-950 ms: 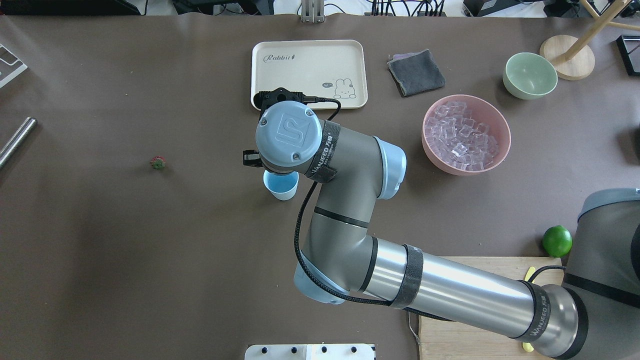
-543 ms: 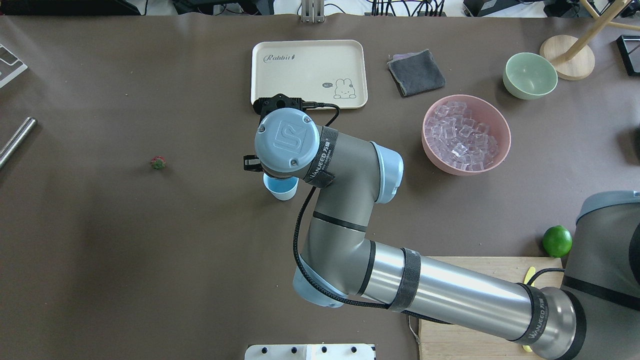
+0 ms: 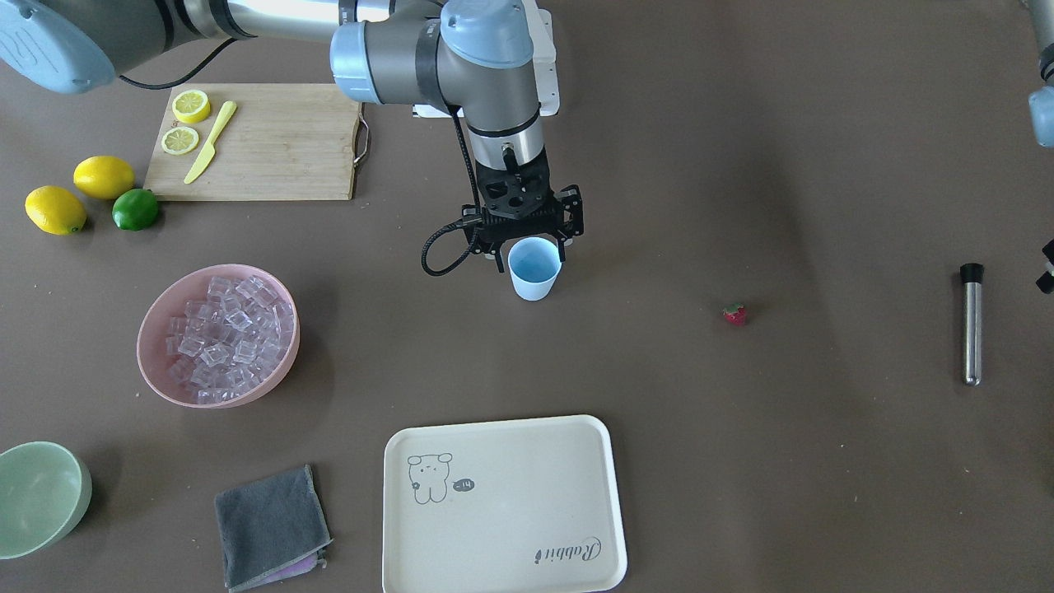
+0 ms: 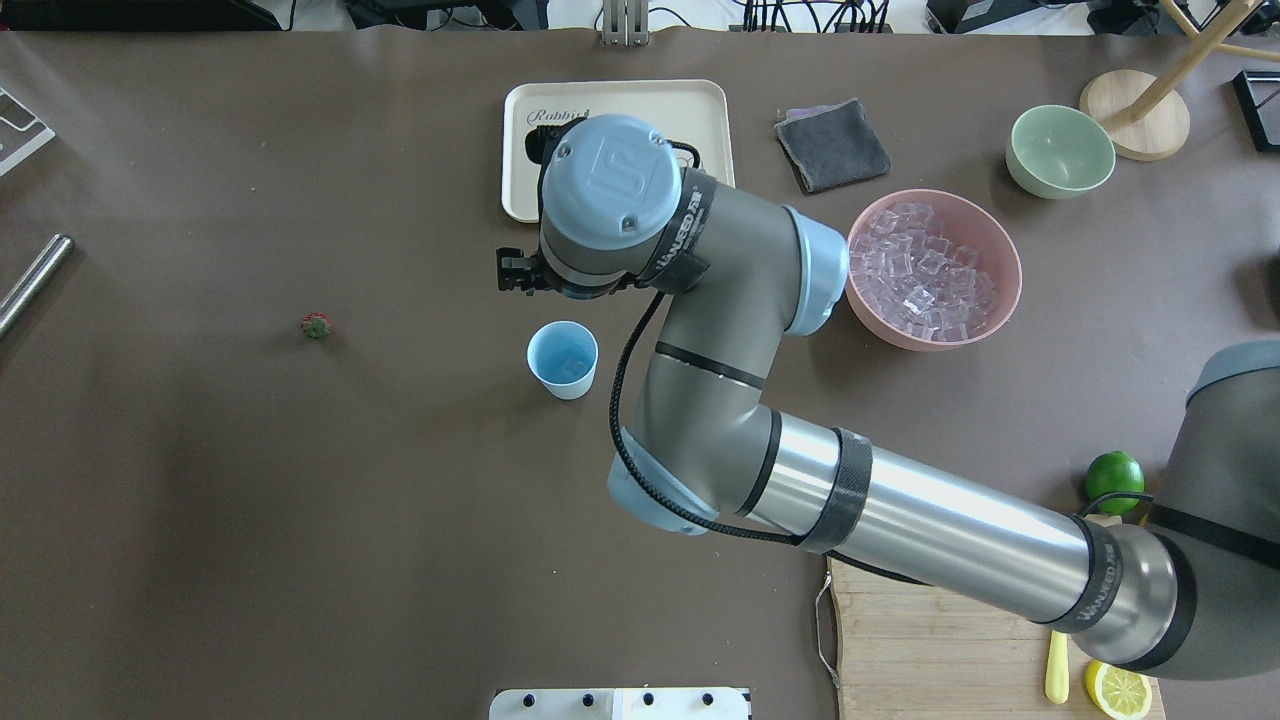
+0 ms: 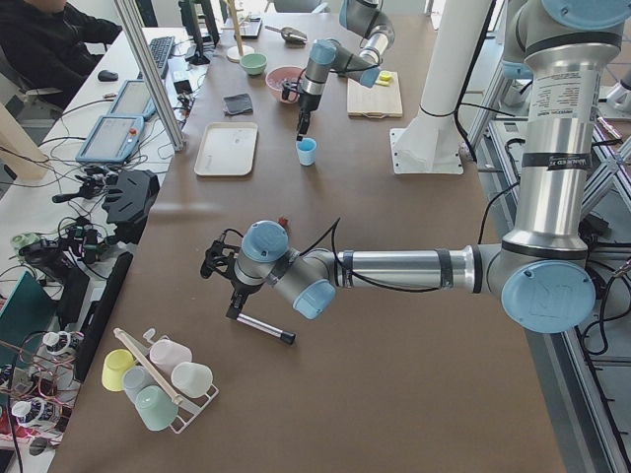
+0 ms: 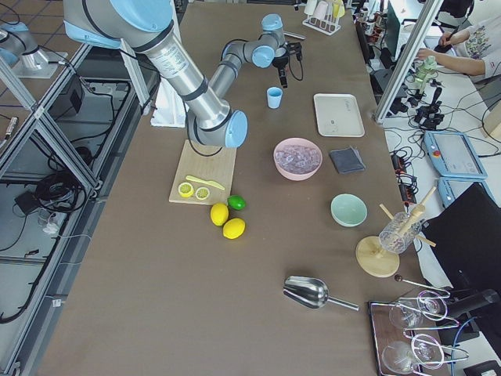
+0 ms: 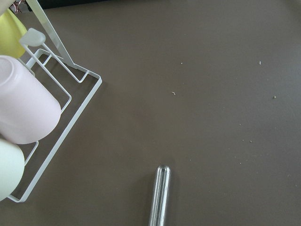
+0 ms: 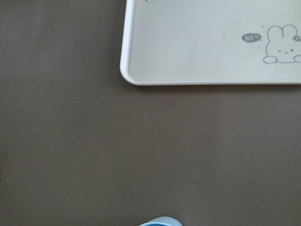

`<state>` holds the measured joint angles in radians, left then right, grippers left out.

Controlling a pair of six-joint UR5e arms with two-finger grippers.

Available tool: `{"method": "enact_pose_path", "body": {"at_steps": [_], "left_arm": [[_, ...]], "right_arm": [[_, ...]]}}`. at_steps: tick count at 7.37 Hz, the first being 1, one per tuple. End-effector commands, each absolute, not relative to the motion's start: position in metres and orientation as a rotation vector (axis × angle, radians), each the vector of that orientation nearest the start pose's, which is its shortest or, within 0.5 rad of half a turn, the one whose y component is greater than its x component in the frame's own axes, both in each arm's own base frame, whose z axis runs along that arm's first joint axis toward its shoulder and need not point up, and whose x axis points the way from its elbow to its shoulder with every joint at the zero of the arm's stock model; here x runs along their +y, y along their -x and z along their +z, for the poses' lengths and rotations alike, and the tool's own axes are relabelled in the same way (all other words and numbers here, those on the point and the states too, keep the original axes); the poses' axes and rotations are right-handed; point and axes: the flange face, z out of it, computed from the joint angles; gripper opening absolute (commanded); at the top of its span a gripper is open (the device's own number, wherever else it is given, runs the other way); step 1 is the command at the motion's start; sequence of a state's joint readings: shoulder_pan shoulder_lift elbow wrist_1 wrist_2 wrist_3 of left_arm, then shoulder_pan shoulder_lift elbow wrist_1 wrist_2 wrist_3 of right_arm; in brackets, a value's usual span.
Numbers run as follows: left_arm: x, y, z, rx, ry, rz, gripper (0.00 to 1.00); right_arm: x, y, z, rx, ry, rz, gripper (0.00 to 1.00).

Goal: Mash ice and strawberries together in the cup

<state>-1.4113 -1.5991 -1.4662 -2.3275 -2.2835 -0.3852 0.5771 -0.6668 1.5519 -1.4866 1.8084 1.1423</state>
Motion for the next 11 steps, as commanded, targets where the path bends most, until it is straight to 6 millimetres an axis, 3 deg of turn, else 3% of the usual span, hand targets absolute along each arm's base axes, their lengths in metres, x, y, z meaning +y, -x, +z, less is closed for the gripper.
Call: {"method": "enact_pose_path", "body": {"at_steps": [1,2,3,4,6,7,8,9,10,11], "left_arm": [[-0.53,-0.017,0.617,0.832,-0.438,0.037,0.97],[-0.529,-0.017,0.614,0.834,-0.442,0.033,0.97],[-0.53,-0.019,0.615,0.834,-0.438,0.039,0.97],[-0.531,-0.024,0.614,0.835,-0.438,0.046,0.97],[-0.534,-0.025,0.615,0.834,-0.435,0.049,0.97],[-0.534,-0.025,0.611,0.836,-0.442,0.05,0.97],[-0.532,-0.025,0.611,0.836,-0.441,0.049,0.97],[-0.531,-0.025,0.612,0.838,-0.441,0.049,0.97],[-0.531,-0.025,0.611,0.838,-0.442,0.05,0.97],[-0.531,-0.025,0.608,0.84,-0.446,0.051,0.97]], "right_arm": [[-0.517,0.428,0.16,-0.942,-0.273,-0.156,0.99],[-0.539,0.395,0.208,-0.859,-0.343,-0.31,0.99],[-0.547,0.365,0.267,-0.831,-0.317,-0.394,0.98],[-0.539,0.356,0.322,-0.803,-0.331,-0.461,0.98],[-0.56,0.322,0.358,-0.825,-0.327,-0.424,0.88],[-0.561,0.32,0.388,-0.805,-0.315,-0.433,0.71],[-0.556,0.317,0.4,-0.806,-0.317,-0.428,0.64],[-0.556,0.317,0.404,-0.803,-0.316,-0.419,0.64],[-0.554,0.318,0.391,-0.822,-0.317,-0.389,0.64],[-0.547,0.333,0.388,-0.828,-0.306,-0.367,0.64]]}}
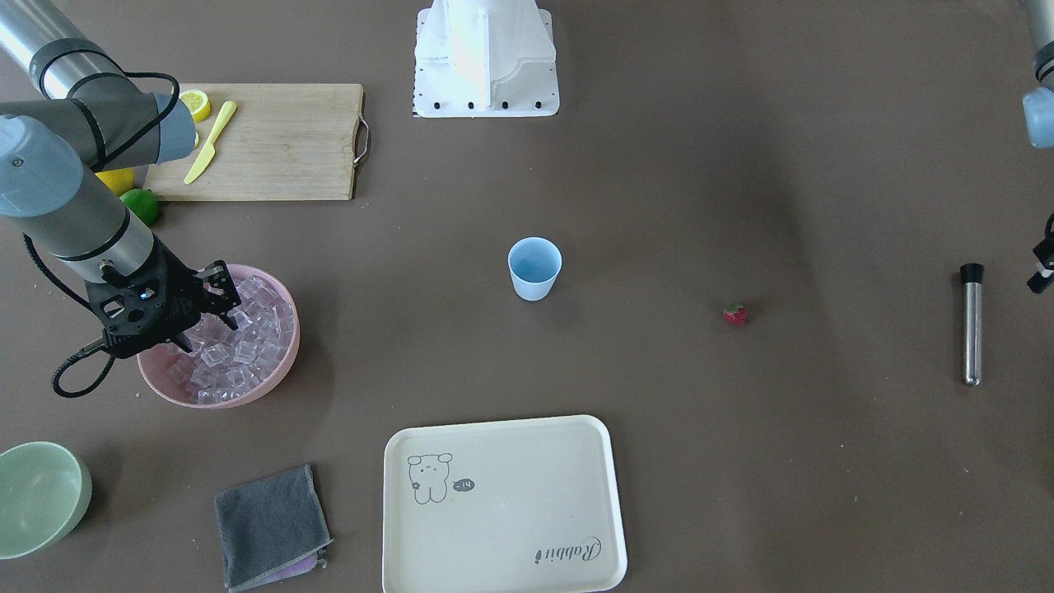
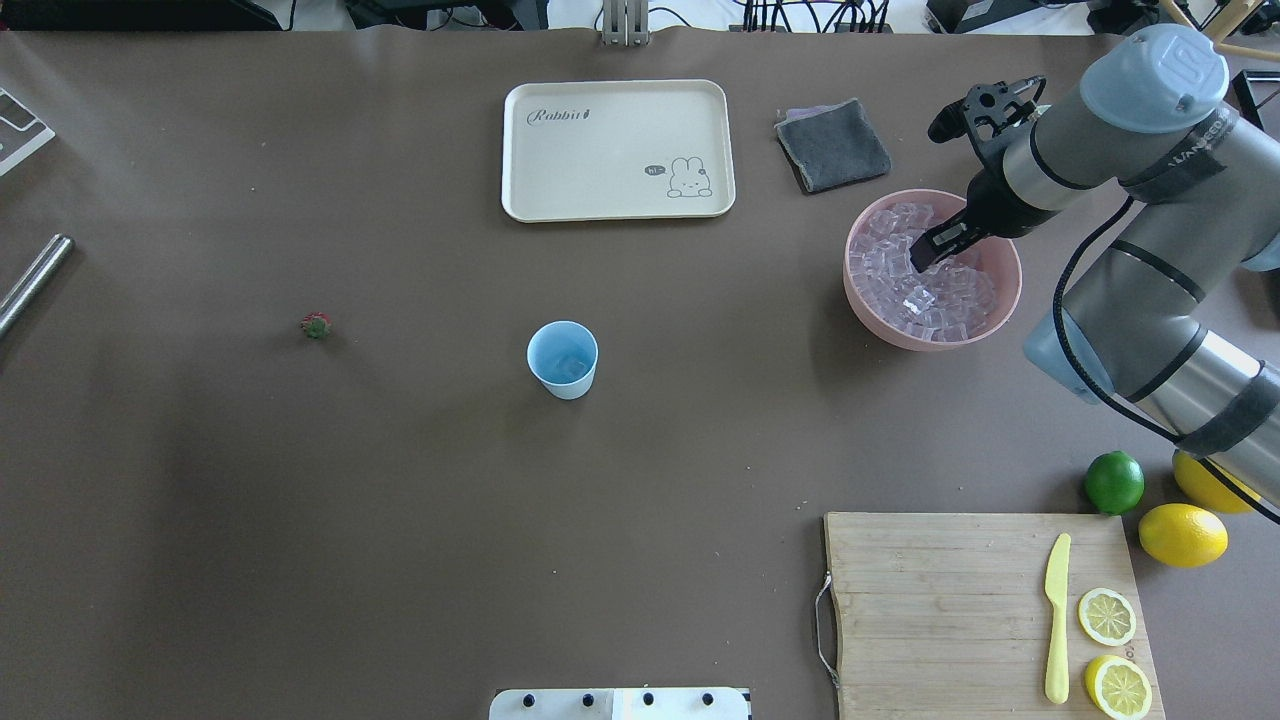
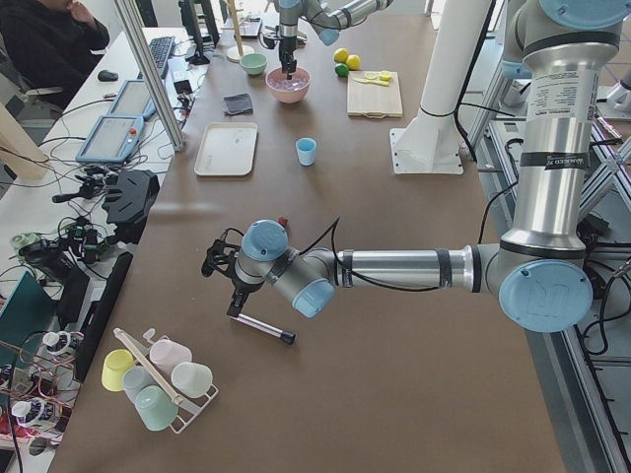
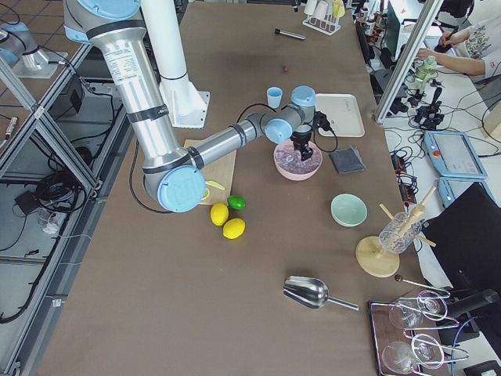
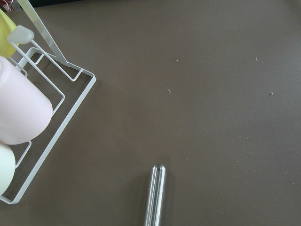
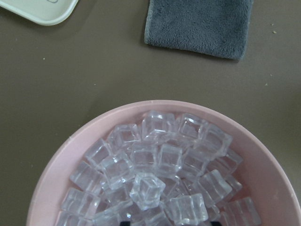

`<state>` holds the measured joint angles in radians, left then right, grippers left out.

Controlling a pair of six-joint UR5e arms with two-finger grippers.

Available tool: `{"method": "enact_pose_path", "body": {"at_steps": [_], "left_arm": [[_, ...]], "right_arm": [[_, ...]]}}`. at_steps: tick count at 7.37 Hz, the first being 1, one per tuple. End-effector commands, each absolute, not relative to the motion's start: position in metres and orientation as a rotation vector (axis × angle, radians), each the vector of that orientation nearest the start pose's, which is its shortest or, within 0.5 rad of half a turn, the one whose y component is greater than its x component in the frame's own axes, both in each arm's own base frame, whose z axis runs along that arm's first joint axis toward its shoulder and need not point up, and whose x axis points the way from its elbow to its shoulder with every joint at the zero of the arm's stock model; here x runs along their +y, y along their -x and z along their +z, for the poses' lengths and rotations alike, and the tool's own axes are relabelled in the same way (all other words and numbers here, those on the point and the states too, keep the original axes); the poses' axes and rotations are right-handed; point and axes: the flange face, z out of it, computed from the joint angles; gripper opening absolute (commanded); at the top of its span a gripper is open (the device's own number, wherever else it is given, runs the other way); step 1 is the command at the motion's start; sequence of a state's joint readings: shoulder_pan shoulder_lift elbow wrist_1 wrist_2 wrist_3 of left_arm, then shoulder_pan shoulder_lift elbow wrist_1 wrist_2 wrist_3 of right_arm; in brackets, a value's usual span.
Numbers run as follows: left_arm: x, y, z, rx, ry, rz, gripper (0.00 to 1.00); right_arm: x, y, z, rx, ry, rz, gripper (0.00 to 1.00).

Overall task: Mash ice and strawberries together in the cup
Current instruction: 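Move the right gripper back down into the pink bowl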

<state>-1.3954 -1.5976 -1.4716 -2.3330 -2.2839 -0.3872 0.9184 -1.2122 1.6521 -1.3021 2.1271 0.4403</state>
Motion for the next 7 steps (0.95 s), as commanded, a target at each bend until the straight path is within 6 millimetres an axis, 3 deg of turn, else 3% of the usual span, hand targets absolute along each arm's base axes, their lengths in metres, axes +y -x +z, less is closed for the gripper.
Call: {"method": "enact_pose_path", "body": {"at_steps": [1,3,7], "left_arm": [[-0.532,-0.025,0.608,0.839,-0.448,0.052,0.97],[-0.532,-0.025,0.608,0.839,-0.447,0.051,0.97],[-0.533,-0.025,0.612,0.837,-0.439,0.049,0.97]], "right_arm": [[-0.538,0.347,0.387,-0.838,-0.322,-0.352,0.64],[-0.528,0.346,0.414,-0.862,-0.361,-0.37,0.63],[-0.523,0.341,0.412,-0.869,-0.366,-0.357,0.63]]}}
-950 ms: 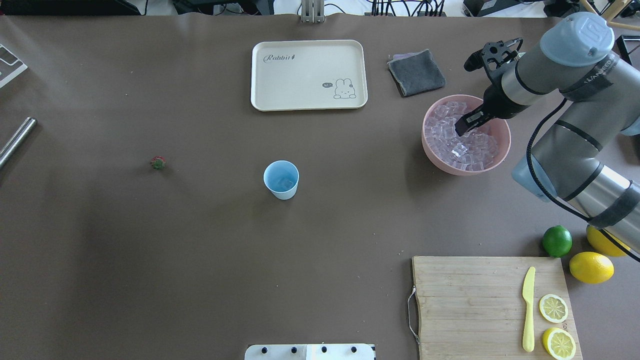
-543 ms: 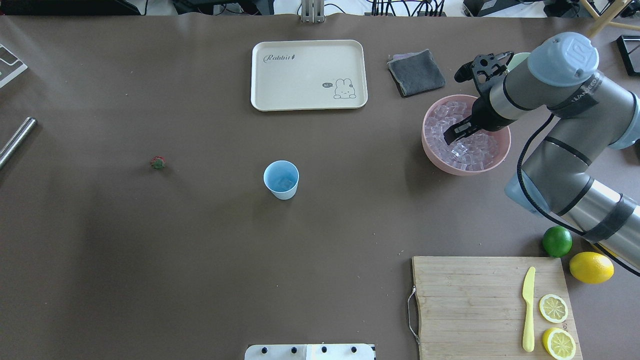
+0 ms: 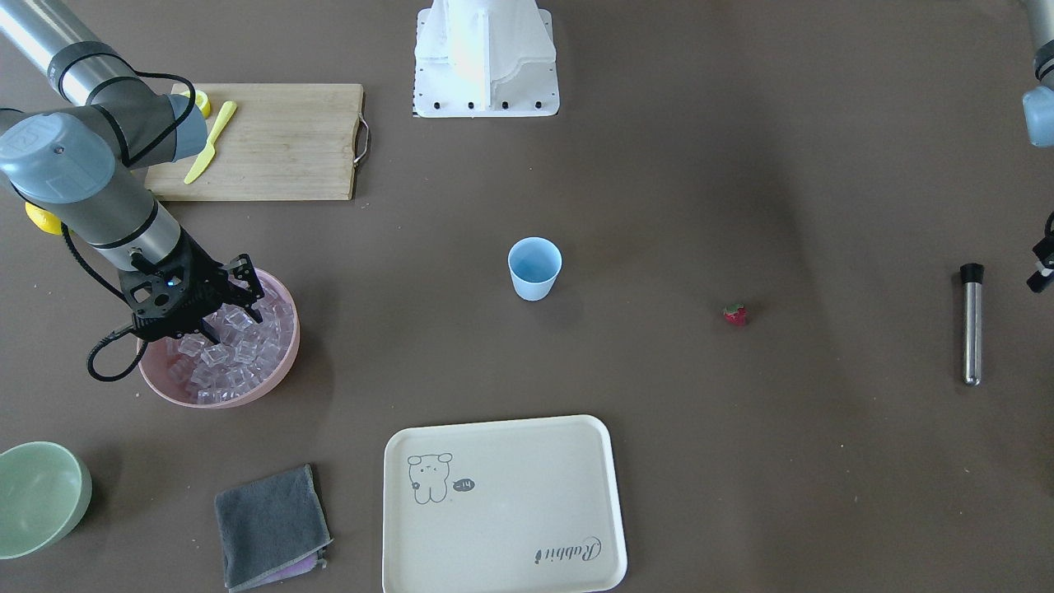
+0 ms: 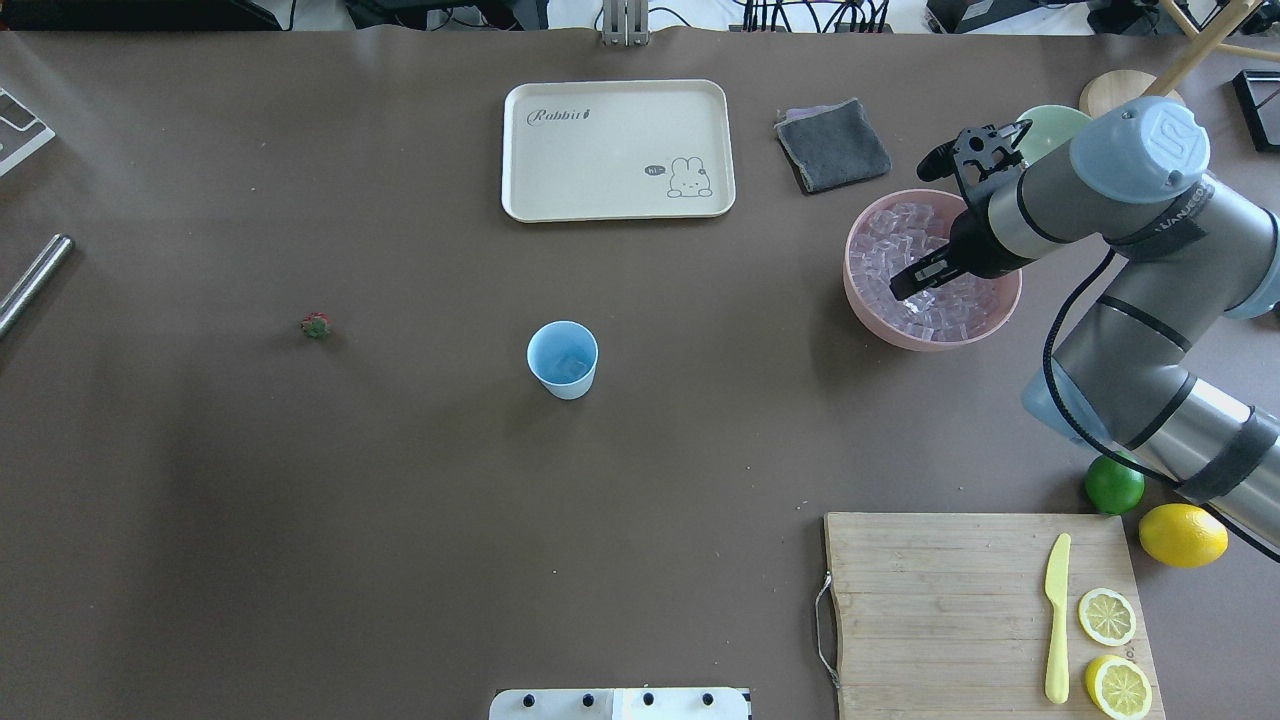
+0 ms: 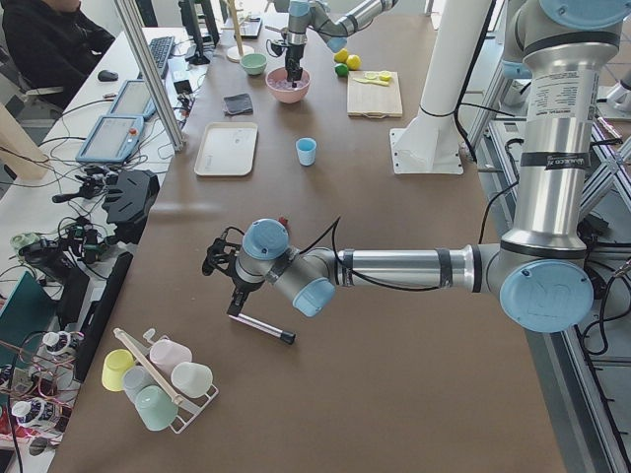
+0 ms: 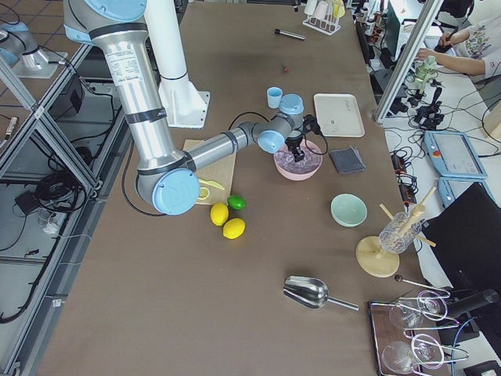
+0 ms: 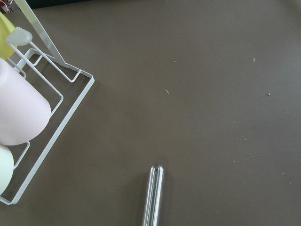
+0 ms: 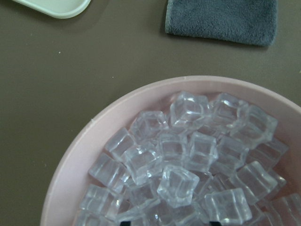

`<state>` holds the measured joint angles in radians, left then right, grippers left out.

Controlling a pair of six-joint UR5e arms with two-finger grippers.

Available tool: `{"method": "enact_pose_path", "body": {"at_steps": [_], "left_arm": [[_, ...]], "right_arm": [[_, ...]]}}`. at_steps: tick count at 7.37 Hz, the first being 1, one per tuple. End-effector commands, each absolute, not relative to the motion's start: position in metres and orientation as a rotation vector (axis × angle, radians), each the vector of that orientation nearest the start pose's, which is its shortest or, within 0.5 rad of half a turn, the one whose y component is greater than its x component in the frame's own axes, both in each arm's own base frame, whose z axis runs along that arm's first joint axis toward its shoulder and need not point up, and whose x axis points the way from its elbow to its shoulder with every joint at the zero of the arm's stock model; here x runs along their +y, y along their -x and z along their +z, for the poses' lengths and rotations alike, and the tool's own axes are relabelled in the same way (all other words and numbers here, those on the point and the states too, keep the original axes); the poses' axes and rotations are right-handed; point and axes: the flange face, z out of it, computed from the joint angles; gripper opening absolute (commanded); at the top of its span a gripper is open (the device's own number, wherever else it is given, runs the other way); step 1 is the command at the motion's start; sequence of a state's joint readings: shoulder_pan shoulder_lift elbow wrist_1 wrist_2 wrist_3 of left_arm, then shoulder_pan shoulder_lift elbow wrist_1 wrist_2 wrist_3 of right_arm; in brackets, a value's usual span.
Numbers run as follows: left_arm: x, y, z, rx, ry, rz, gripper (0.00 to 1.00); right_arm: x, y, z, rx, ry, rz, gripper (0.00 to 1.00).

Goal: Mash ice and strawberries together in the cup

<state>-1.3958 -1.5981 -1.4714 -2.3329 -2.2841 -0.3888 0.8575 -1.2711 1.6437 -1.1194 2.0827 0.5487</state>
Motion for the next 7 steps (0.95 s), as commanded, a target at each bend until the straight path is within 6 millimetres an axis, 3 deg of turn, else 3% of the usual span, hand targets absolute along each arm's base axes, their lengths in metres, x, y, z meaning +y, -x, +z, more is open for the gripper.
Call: {"method": "enact_pose_path", "body": {"at_steps": [1,5,7], "left_arm": [[-0.535,-0.025,0.611,0.837,-0.438,0.048,0.97],[-0.533,-0.026,0.61,0.84,-0.438,0.043,0.97],[-0.534,-0.026,0.609,0.843,-0.435,0.033,0.97]], "right_arm": [[-0.521,0.34,0.417,-0.866,-0.362,-0.355,0.6],[-0.511,0.351,0.417,-0.858,-0.358,-0.34,0.55],[-0.506,0.358,0.413,-0.86,-0.346,-0.282,0.33]]}}
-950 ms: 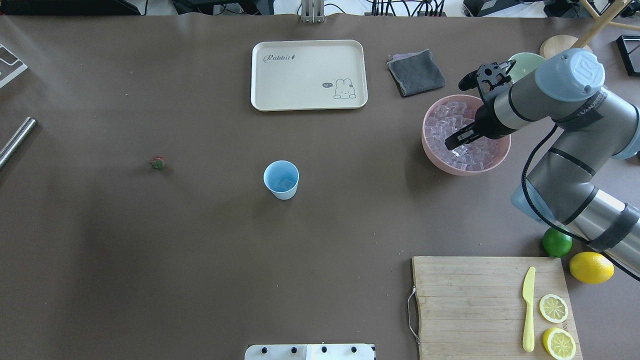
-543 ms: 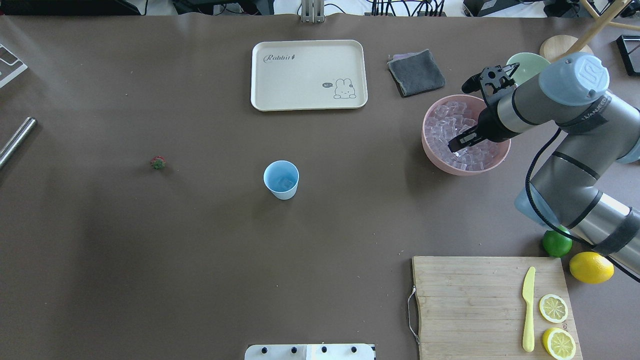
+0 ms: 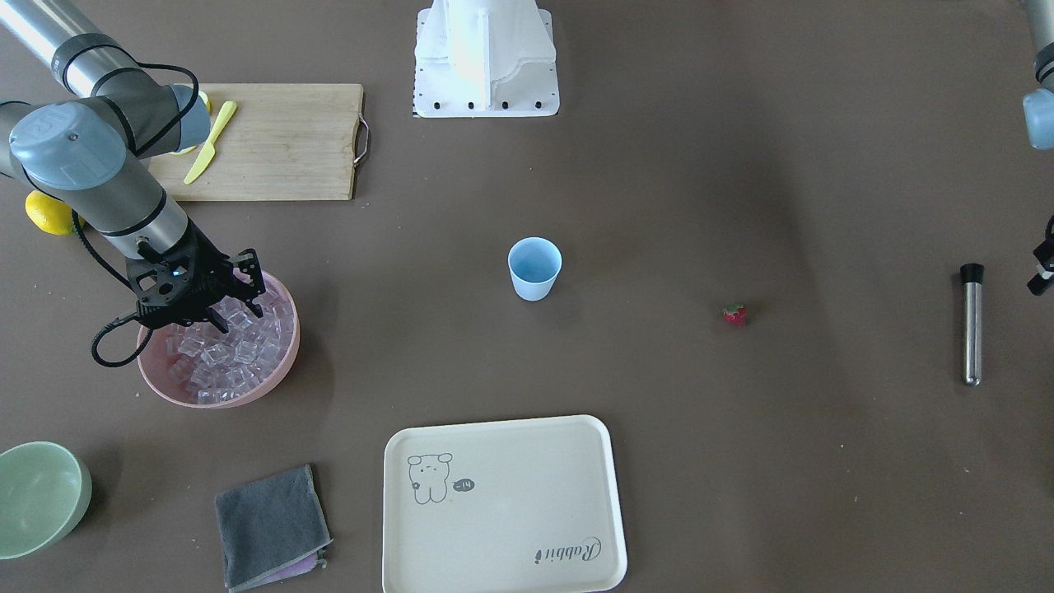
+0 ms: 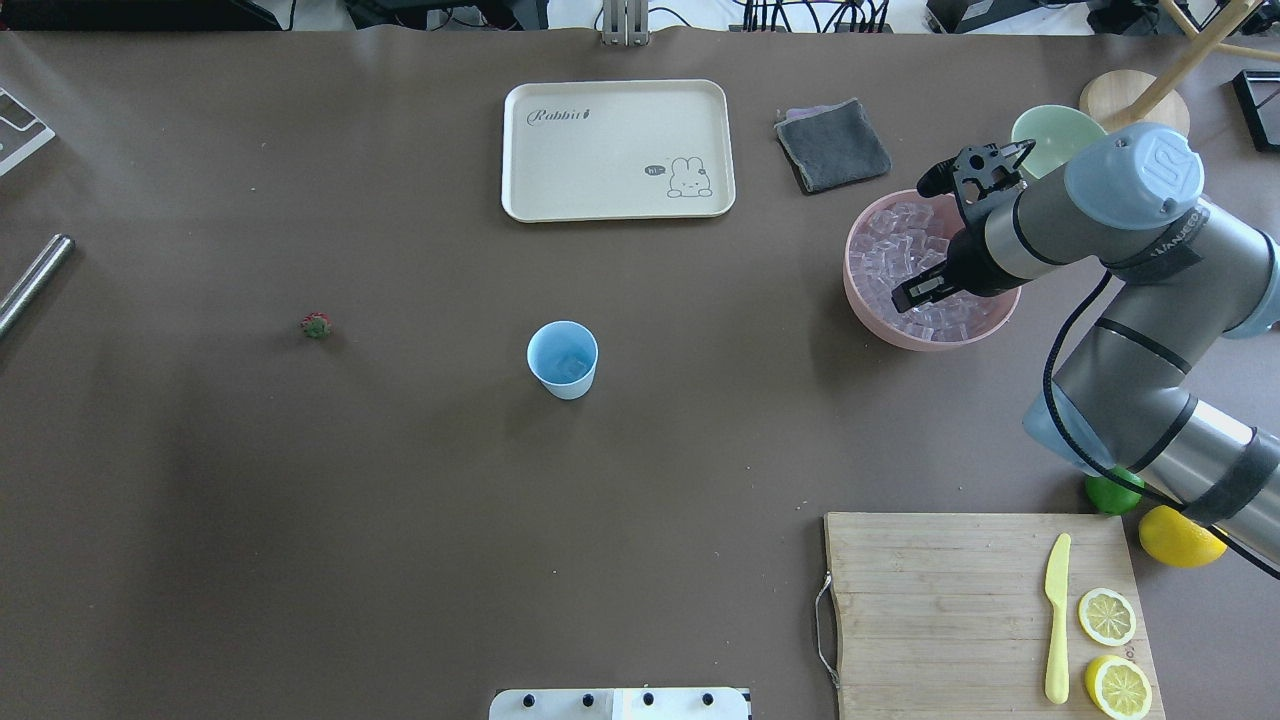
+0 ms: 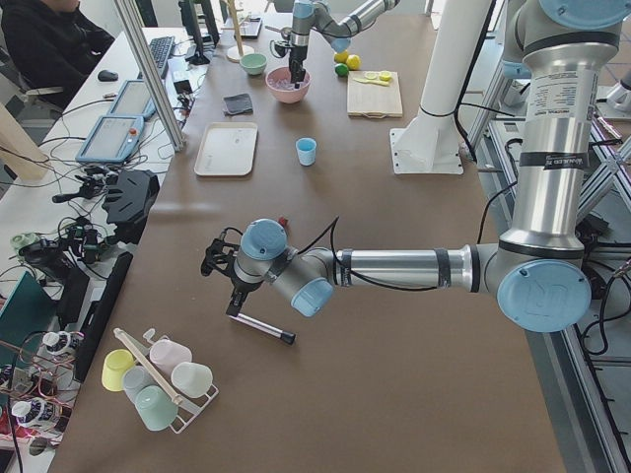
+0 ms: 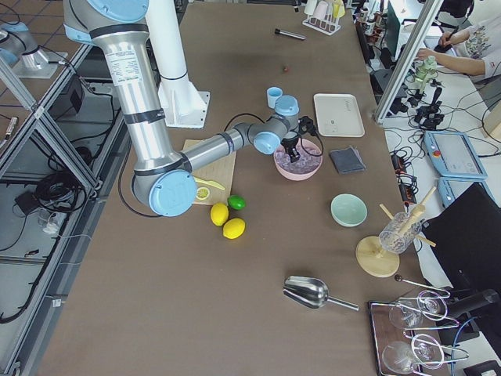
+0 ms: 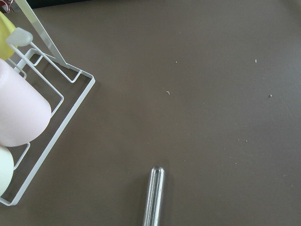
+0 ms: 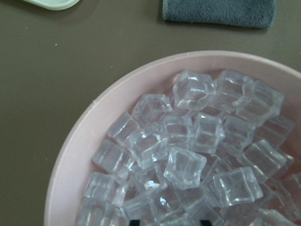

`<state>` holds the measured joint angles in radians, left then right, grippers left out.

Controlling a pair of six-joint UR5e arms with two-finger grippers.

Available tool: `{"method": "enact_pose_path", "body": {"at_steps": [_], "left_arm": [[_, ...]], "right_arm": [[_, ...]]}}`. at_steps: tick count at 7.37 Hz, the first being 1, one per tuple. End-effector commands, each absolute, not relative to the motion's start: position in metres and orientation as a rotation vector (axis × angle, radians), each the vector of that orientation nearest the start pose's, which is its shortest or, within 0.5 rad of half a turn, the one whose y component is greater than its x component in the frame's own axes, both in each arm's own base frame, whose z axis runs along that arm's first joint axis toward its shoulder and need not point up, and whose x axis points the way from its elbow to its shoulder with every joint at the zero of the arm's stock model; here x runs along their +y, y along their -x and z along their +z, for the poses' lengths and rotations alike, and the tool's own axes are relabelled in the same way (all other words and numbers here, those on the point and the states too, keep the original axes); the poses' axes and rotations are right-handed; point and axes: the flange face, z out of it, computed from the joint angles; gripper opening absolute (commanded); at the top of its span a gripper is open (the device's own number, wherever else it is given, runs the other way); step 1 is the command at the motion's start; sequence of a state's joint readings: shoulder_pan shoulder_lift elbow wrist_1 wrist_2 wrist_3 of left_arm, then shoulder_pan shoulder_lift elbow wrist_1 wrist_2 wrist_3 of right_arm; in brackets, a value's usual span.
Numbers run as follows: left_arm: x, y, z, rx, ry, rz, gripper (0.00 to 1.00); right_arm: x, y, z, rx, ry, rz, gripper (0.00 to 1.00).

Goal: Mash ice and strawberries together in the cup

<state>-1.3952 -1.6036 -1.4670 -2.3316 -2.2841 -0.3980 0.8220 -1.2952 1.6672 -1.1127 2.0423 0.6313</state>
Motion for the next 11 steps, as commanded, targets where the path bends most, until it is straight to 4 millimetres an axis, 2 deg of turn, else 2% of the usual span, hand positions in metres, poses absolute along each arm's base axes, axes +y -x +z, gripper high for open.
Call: {"method": "enact_pose_path", "body": {"at_steps": [1,2,3,5,6,7,8,9,10,11], "left_arm": [[-0.534,-0.025,0.609,0.844,-0.433,0.028,0.97],[-0.534,-0.026,0.609,0.844,-0.434,0.03,0.97],[-0.534,-0.026,0.609,0.844,-0.433,0.028,0.97],[-0.533,-0.026,0.607,0.846,-0.437,0.029,0.97],[-0.533,-0.026,0.607,0.846,-0.437,0.029,0.97],[-0.534,-0.026,0.609,0.843,-0.435,0.028,0.97],[-0.533,-0.026,0.61,0.843,-0.433,0.027,0.97],[-0.533,-0.026,0.61,0.843,-0.431,0.024,0.97],[-0.534,-0.026,0.609,0.844,-0.434,0.026,0.97],[-0.534,-0.027,0.61,0.843,-0.43,0.027,0.97]], "right_arm": [[-0.504,0.357,0.407,-0.868,-0.359,-0.285,0.2],[-0.501,0.356,0.414,-0.859,-0.35,-0.284,0.04],[-0.498,0.354,0.412,-0.865,-0.352,-0.289,0.0],[-0.495,0.349,0.399,-0.883,-0.366,-0.29,0.0],[-0.491,0.341,0.379,-0.896,-0.374,-0.286,0.0],[-0.496,0.319,0.35,-0.94,-0.328,-0.28,0.0],[-0.511,0.328,0.298,-0.951,-0.327,-0.269,0.0],[-0.519,0.347,0.242,-0.955,-0.288,-0.213,0.0],[-0.51,0.376,0.195,-0.968,-0.276,-0.17,0.0],[-0.488,0.421,0.162,-0.966,-0.302,-0.127,0.0]]}}
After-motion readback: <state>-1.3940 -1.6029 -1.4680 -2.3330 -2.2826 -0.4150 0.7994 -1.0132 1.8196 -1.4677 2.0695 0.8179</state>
